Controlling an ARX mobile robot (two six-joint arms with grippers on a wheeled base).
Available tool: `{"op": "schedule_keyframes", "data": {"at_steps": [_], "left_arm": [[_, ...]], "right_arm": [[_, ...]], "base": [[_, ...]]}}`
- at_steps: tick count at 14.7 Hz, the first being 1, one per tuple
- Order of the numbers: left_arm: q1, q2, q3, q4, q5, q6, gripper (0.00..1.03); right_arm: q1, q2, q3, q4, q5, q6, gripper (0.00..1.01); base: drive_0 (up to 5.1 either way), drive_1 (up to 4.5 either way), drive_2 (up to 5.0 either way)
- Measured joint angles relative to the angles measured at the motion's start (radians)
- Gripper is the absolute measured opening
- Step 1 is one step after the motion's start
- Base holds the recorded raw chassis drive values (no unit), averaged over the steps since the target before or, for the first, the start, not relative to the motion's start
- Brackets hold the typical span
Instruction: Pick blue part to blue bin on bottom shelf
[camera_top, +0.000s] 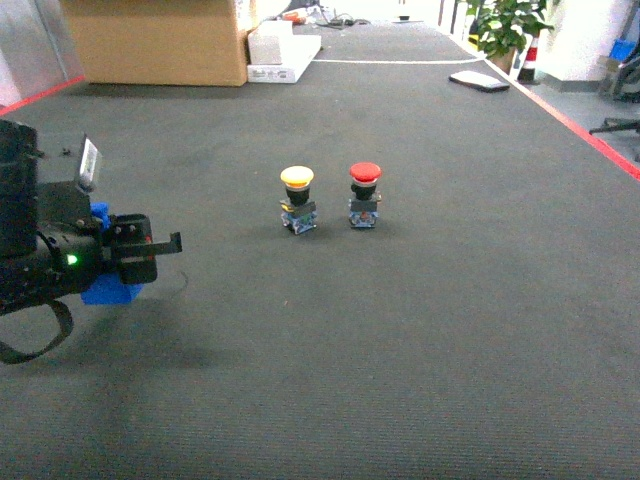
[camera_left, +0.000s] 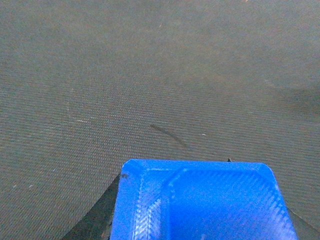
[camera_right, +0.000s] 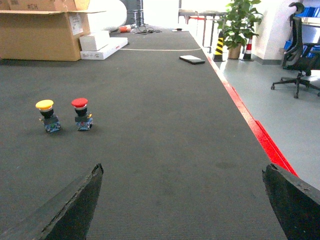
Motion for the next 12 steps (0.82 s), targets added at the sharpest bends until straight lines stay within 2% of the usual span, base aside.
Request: {"op": "schedule_keyframes", "data": {"at_steps": [2, 3, 4, 6, 7, 8, 9, 12], "left_arm": [[-0.081, -0.322, -0.169, -0.055, -0.040, 0.011, 0.44], [-0.112, -0.501, -0.232, -0.126, -0.045, 0.011, 0.44], [-0.134, -0.757, -0.317, -0.253, -0.084, 0.006, 0.44], [-0.183, -1.075, -0.384, -0.441, -0.166, -0.017, 0.44], [-0.253, -1.281, -0.405, -0.575, -0.250, -0.031, 0.44], [-0.358, -1.470, -0.455, -0.782, -0.361, -0.091, 0.44], [-0.381, -1.516, -0.466, -0.803, -0.402, -0.085, 0.44], [-0.381, -1.514, -0.466, -0.803, -0.405, -0.075, 0.44]], "right_arm": [[0.000, 0.000, 0.000, 0.000, 0.000, 0.000, 0.98], [0.000, 0.000, 0.000, 0.000, 0.000, 0.000, 0.98], [0.000, 0.000, 0.000, 0.000, 0.000, 0.000, 0.98], [0.000, 0.000, 0.000, 0.000, 0.000, 0.000, 0.98], [0.000, 0.000, 0.000, 0.000, 0.000, 0.000, 0.98], [0.000, 0.000, 0.000, 0.000, 0.000, 0.000, 0.98], [0.000, 0.000, 0.000, 0.000, 0.000, 0.000, 0.98], [0.000, 0.000, 0.000, 0.000, 0.000, 0.000, 0.98]], "base": [[0.0, 0.00, 0.0], [0.0, 0.00, 0.0], [0.0, 0.00, 0.0], [0.0, 0.00, 0.0], [0.0, 0.00, 0.0], [0.0, 0.00, 0.0], [0.0, 0.00, 0.0], [0.0, 0.00, 0.0]]}}
